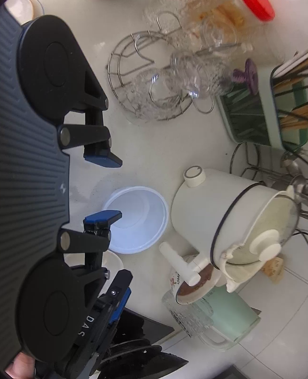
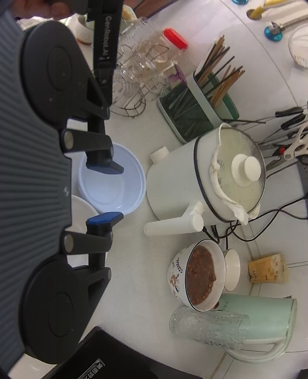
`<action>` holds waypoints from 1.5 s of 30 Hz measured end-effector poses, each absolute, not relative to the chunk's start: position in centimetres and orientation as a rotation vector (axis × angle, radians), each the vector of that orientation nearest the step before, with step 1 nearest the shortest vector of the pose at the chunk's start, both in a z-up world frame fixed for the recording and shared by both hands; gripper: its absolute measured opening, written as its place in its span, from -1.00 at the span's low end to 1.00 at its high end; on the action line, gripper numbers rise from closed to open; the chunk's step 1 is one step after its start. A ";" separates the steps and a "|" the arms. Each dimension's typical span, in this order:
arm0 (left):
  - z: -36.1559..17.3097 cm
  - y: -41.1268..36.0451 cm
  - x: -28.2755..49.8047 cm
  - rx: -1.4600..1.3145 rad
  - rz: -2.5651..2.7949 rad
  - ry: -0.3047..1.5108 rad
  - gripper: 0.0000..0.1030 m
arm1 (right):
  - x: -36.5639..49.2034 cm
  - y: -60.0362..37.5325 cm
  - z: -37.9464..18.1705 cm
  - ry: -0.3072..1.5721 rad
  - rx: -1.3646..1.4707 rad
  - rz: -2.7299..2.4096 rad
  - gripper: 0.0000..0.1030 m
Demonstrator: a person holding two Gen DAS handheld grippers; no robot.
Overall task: Organize plates and bowls
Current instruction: 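Carry the held bowl with both grippers over the other translucent bowl, then lower the held bowl into the other translucent bowl with both grippers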
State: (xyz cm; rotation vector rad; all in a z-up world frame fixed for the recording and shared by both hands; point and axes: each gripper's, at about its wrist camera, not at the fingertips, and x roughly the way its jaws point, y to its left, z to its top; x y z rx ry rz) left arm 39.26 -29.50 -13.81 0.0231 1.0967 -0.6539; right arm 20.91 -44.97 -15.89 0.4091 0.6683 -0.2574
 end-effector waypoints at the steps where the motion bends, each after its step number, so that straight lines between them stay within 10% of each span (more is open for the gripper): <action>1: -14.2 -29.8 39.6 0.018 -0.658 1.101 -0.12 | 21.3 -45.2 -16.1 0.674 0.413 -0.262 -0.26; 23: -21.0 -34.9 44.8 -0.014 -0.659 1.265 -0.16 | 27.1 -48.5 -22.5 0.807 0.440 -0.300 -0.46; 31: -21.3 -34.5 44.9 -0.025 -0.639 1.266 -0.75 | 27.7 -48.5 -23.0 0.825 0.459 -0.256 -0.81; 45: -19.8 -33.6 44.3 -0.056 -0.633 1.252 -0.81 | 26.8 -48.3 -22.0 0.807 0.496 -0.239 -0.80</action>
